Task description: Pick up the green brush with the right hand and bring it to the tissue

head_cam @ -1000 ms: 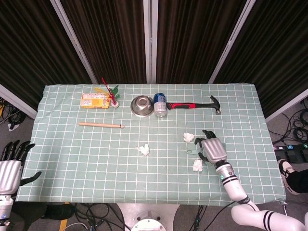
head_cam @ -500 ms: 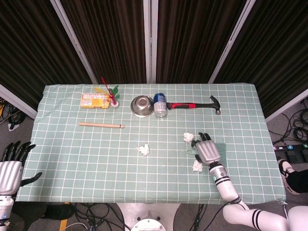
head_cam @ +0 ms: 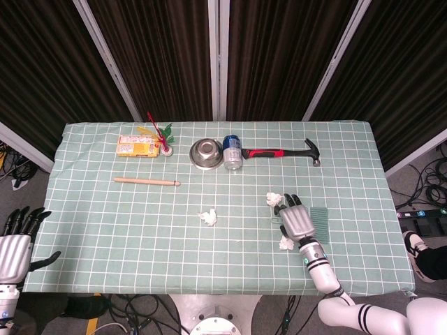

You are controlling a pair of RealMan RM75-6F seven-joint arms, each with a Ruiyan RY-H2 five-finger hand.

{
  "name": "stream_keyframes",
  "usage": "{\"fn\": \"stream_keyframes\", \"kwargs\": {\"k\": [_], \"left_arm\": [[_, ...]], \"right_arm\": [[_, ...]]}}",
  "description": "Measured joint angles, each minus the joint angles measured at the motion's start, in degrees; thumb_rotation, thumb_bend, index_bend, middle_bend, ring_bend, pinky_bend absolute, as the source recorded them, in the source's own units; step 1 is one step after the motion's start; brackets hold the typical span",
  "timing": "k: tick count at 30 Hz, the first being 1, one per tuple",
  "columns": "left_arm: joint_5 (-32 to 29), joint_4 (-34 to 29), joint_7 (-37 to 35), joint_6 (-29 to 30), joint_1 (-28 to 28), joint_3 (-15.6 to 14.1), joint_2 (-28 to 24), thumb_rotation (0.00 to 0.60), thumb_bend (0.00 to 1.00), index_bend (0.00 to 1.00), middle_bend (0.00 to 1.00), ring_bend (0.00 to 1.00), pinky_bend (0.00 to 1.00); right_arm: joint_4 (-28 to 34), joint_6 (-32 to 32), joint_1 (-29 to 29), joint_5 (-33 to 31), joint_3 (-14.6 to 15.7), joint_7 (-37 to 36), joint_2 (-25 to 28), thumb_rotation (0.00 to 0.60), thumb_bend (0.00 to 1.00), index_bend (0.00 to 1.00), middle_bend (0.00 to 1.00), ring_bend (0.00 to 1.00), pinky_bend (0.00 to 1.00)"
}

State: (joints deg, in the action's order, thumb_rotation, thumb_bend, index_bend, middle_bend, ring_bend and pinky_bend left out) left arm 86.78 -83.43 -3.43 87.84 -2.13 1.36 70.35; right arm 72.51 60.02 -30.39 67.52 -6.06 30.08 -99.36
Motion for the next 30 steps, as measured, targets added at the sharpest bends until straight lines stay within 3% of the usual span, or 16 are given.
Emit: {"fn": "stream_keyframes", "kwargs": {"k": [7,12,19,26,30], "left_arm": [[-0.2,0.7,-1.5,-0.2,0.2,-0.2,0.2,0.6,0.0,0.16,0.12,0.03,0.05],[-0.2,1.0,-2.1,-0.1,0.4,-0.2,0.3,0.6,0.0,0.16,0.12,0.03,0.05],[-0.1,0.7,-2.0,0.2,0.5,-0.2,0.0,0.6,0.0,0.16,0.12,0.03,0.05],[0.0,-0.4,-0.5,0.3,0.5,-0.1,-0.3,0.6,0.0,0.16,0.12,0.03,0.05],[0.1,-2.0,1.1,0.4,0.4,0.0,-1.0,0.6,0.0,0.16,0.12,0.03,0.05]], "right_arm": [[-1.1,0.2,0.0,0.0,0.4,1.5,-1.1,0.6,0.24,0.46,0.5,0.12,0.14],[-0.6,0.1,-0.5,0.2,0.3,2.4,-0.8,0.6,0.32,0.58,0.57,0.19,0.14],[5.0,1.5,-0.7,3.6,-0.1,-0.5,4.4,0.6,0.33,0.64,0.61,0.23,0.15],[8.9,0.5,-2.2,7.5,-2.2,-12.6,11.6,0.6,0.33,0.65,0.61,0.24,0.15],[7.1,-1.4,-4.1,10.4,-3.4,-25.8,12.8,0.6,0.33,0.66,0.61,0.24,0.15]]}}
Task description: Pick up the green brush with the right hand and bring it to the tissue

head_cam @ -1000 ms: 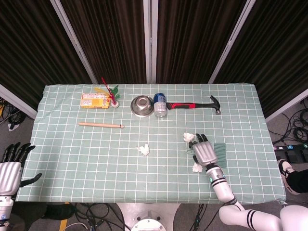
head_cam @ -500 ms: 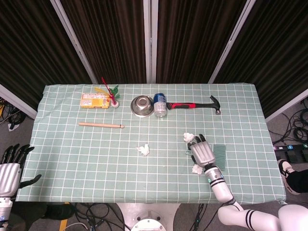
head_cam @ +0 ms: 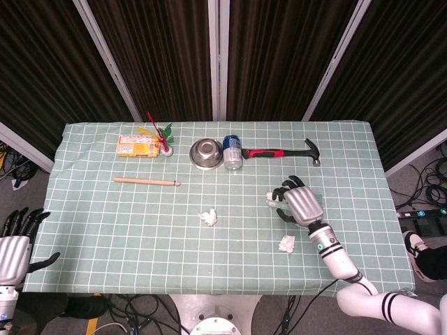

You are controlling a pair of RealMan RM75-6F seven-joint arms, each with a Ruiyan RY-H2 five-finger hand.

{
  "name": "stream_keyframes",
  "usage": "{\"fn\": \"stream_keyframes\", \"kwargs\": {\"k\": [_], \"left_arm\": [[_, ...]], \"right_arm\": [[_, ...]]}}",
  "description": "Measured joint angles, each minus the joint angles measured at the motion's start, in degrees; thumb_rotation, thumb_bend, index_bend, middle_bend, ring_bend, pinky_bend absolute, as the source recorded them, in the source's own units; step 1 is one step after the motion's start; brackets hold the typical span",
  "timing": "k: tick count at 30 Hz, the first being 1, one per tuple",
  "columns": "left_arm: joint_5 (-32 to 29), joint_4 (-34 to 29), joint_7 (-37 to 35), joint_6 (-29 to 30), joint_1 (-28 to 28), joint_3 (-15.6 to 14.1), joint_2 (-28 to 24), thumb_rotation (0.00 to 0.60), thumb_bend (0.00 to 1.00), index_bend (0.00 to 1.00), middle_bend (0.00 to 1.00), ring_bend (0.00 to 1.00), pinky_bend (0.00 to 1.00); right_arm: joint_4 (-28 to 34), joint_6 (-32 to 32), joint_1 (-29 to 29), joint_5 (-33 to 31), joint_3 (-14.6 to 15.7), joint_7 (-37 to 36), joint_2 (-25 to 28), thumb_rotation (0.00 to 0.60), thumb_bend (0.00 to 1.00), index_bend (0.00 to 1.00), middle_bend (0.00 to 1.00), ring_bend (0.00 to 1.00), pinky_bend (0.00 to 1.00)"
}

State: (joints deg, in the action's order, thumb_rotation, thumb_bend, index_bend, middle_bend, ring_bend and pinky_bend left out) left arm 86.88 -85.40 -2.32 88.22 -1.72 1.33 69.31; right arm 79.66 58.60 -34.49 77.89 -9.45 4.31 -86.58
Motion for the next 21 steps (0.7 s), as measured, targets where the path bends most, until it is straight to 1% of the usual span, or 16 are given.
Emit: {"fn": "stream_keyframes", "kwargs": {"k": [2,5,6,8,9,15,18,21], "left_arm": [[0.0,-0.8,0.8,0.1,0.0,0.1,-0.3,0.6,0.0,0.16,0.12,0.03,0.05],[-0.2,-2.3,2.1,0.2,0.0,0.2,-0.9,0.6,0.0,0.16,0.12,0.03,0.05],[-0.2,-2.9,2.6,0.2,0.0,0.2,-1.1,0.6,0.0,0.16,0.12,0.03,0.05],[-0.3,-3.8,3.5,0.2,0.1,0.2,-1.5,0.6,0.0,0.16,0.12,0.03,0.05],[-0.3,-4.3,4.0,0.2,0.1,0.2,-1.7,0.6,0.0,0.16,0.12,0.03,0.05],[-0.4,-6.1,5.8,0.4,0.2,0.2,-2.6,0.6,0.0,0.16,0.12,0.03,0.05],[-0.3,-6.8,6.3,0.3,0.2,0.2,-2.8,0.6,0.0,0.16,0.12,0.03,0.05],[-0.5,-7.2,6.6,0.3,0.2,0.2,-3.1,0.6,0.0,0.16,0.12,0.03,0.05]], "right_arm": [[-2.0,-0.7,-1.0,1.5,-0.3,-6.7,-0.1,0.6,0.33,0.66,0.61,0.24,0.15],[-7.2,-1.6,-3.0,4.3,-0.4,-18.6,-1.2,0.6,0.33,0.66,0.61,0.24,0.16],[-10.0,-1.8,-3.9,5.5,-0.4,-23.3,-1.9,0.6,0.33,0.66,0.61,0.24,0.17],[-14.9,-2.0,-5.2,7.3,-0.2,-30.1,-3.3,0.6,0.33,0.66,0.61,0.24,0.17],[-18.6,-2.1,-6.2,8.4,-0.1,-34.2,-4.4,0.6,0.33,0.66,0.61,0.24,0.17],[-35.7,-1.9,-11.3,13.7,1.8,-49.9,-11.6,0.6,0.33,0.66,0.61,0.24,0.17],[-40.6,-1.2,-13.7,15.8,3.1,-55.9,-15.2,0.6,0.33,0.66,0.61,0.25,0.17],[-42.7,0.3,-15.2,17.3,4.3,-60.6,-17.9,0.6,0.33,0.66,0.62,0.25,0.17]]}}
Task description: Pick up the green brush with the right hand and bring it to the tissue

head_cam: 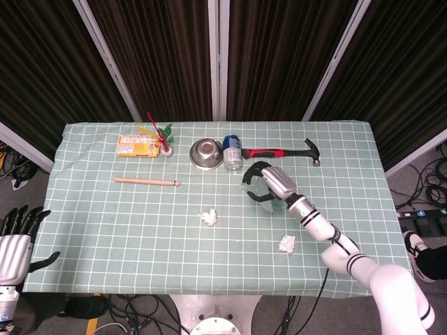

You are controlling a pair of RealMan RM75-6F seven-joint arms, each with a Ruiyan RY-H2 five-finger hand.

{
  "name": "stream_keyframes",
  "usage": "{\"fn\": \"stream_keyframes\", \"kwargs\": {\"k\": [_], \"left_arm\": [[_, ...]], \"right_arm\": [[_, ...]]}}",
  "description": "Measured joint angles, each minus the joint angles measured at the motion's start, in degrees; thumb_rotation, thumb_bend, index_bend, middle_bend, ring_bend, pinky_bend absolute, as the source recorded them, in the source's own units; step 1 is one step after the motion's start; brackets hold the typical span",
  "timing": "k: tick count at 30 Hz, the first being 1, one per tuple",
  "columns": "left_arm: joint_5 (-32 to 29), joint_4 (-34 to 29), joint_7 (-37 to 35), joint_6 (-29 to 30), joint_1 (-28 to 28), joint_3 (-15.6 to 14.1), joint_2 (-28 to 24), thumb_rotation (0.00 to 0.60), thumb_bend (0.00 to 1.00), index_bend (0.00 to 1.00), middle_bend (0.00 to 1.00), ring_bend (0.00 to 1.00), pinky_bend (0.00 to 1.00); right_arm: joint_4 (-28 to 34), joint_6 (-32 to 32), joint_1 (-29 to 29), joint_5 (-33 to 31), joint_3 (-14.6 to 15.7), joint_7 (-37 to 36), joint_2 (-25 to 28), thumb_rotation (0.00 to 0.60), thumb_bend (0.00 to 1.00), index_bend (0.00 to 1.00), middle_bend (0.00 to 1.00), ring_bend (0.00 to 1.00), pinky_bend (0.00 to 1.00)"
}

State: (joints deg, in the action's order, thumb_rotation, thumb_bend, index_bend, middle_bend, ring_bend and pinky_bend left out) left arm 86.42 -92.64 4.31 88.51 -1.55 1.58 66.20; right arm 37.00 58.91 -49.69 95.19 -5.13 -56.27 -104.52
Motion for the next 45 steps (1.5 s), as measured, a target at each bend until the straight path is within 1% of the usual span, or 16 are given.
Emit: {"fn": "stream_keyframes", "kwargs": {"k": [5,8,13,18,23,26,29,31,32,35,36,39,42,45], "left_arm": [[0.0,0.0,-0.2,0.1,0.1,0.0,-0.1,0.6,0.0,0.16,0.12,0.03,0.05],[0.2,0.2,-0.4,0.1,0.1,-0.1,0.1,0.6,0.0,0.16,0.12,0.03,0.05],[0.4,0.8,-1.1,0.3,0.4,-0.3,0.3,0.6,0.0,0.16,0.12,0.03,0.05],[0.6,1.4,-2.1,0.7,0.7,-0.5,0.5,0.6,0.0,0.16,0.12,0.03,0.05],[1.0,2.1,-3.0,1.0,0.8,-0.6,0.6,0.6,0.0,0.16,0.12,0.03,0.05],[1.4,2.4,-3.4,1.1,0.8,-0.6,0.7,0.6,0.0,0.16,0.12,0.03,0.05],[1.8,2.6,-3.6,1.2,0.6,-0.6,0.8,0.6,0.0,0.16,0.12,0.03,0.05],[2.0,2.6,-3.7,1.1,0.4,-0.5,0.8,0.6,0.0,0.16,0.12,0.03,0.05],[2.1,2.6,-3.7,1.0,0.3,-0.5,0.9,0.6,0.0,0.16,0.12,0.03,0.05],[2.2,2.7,-3.7,0.6,-0.1,-0.4,0.9,0.6,0.0,0.16,0.12,0.03,0.05],[2.3,2.6,-3.6,0.6,-0.2,-0.3,0.9,0.6,0.0,0.16,0.12,0.03,0.05],[2.5,2.5,-3.6,0.6,-0.5,-0.1,0.7,0.6,0.0,0.16,0.12,0.03,0.05],[2.4,2.3,-3.7,0.4,-0.6,0.0,0.3,0.6,0.0,0.16,0.12,0.03,0.05],[2.3,2.2,-3.6,0.3,-0.8,0.1,0.3,0.6,0.0,0.16,0.12,0.03,0.05]], "right_arm": [[-0.6,3.9,-1.2,1.0,0.9,-3.5,-3.3,0.6,0.33,0.67,0.62,0.25,0.17],[0.0,6.0,-1.7,1.0,0.8,-3.6,-5.3,0.6,0.33,0.67,0.62,0.25,0.17],[1.0,6.6,-3.1,0.5,0.0,-0.9,-8.2,0.6,0.33,0.67,0.62,0.25,0.17],[1.5,7.2,-4.3,-0.7,-1.5,2.5,-11.0,0.6,0.33,0.67,0.62,0.26,0.17],[3.6,10.2,-4.0,-1.4,-2.5,5.1,-10.8,0.6,0.33,0.67,0.62,0.26,0.17],[7.3,12.0,-2.7,-1.6,-2.6,7.8,-8.4,0.6,0.33,0.67,0.62,0.27,0.17],[13.3,13.6,-0.6,-2.0,-2.3,11.9,-4.6,0.6,0.33,0.67,0.62,0.27,0.17],[19.8,14.6,1.7,-2.7,-2.0,15.7,-0.7,0.6,0.33,0.67,0.62,0.27,0.17],[21.6,14.8,2.3,-3.0,-1.9,16.7,0.3,0.6,0.33,0.67,0.62,0.27,0.17],[31.6,16.0,5.9,-4.6,-1.1,22.0,5.9,0.6,0.33,0.67,0.62,0.27,0.17],[35.7,16.5,7.5,-5.4,-0.7,24.1,8.3,0.6,0.33,0.67,0.62,0.27,0.17],[45.1,18.3,12.5,-7.3,0.8,29.9,14.8,0.6,0.33,0.67,0.62,0.27,0.17],[50.6,20.6,18.3,-9.0,3.0,34.8,19.9,0.6,0.33,0.67,0.62,0.27,0.16],[52.3,23.0,23.2,-10.1,5.3,36.2,22.1,0.6,0.33,0.68,0.62,0.27,0.15]]}}
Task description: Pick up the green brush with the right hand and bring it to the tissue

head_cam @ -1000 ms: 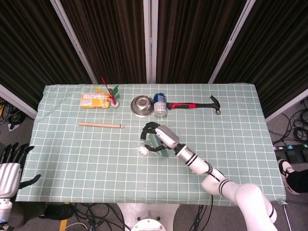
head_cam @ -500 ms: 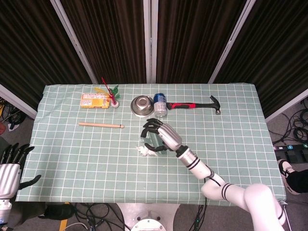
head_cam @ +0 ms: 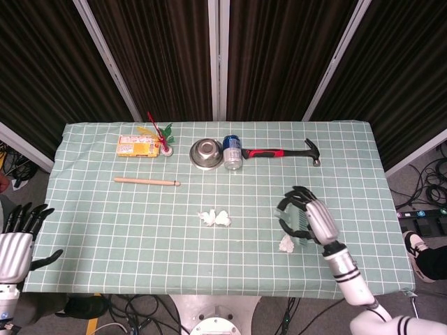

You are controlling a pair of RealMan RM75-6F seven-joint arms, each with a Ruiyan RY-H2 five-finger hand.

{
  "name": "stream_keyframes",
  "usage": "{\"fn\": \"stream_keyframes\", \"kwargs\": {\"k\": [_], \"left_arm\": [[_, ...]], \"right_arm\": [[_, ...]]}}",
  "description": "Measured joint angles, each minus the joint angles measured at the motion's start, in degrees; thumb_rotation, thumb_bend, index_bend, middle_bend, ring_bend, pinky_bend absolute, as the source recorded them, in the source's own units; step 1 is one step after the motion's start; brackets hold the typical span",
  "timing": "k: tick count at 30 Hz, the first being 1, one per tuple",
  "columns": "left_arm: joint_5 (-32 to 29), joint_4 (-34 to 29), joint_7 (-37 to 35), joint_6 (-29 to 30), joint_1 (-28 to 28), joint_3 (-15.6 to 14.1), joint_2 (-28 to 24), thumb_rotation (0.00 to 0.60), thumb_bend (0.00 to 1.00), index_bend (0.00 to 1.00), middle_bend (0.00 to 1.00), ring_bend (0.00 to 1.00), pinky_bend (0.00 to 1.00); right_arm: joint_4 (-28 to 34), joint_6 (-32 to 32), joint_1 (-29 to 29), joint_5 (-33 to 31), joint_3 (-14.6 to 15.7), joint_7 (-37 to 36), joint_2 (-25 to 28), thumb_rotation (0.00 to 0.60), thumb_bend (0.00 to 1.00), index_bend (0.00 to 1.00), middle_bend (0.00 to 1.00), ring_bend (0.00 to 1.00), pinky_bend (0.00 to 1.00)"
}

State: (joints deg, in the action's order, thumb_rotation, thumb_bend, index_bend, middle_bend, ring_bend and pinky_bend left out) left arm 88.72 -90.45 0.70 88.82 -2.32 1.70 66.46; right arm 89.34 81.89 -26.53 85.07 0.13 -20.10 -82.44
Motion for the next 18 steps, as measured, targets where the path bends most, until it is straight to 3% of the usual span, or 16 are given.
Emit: {"fn": "stream_keyframes", "kwargs": {"k": [8,18], "left_arm": [[0.3,-0.2,0.4,-0.3,-0.5,0.1,0.1,0.6,0.0,0.16,0.12,0.03,0.05],[0.5,-0.2,0.0,0.4,-0.2,-0.1,-0.1,0.6,0.0,0.16,0.12,0.03,0.05]], "right_arm": [[-2.1,1.6,5.6,-1.5,1.9,-1.7,-2.3,0.6,0.33,0.68,0.62,0.27,0.13],[-11.1,-1.7,4.9,-1.7,-1.7,-1.3,-13.9,0.6,0.33,0.68,0.61,0.27,0.12]]}}
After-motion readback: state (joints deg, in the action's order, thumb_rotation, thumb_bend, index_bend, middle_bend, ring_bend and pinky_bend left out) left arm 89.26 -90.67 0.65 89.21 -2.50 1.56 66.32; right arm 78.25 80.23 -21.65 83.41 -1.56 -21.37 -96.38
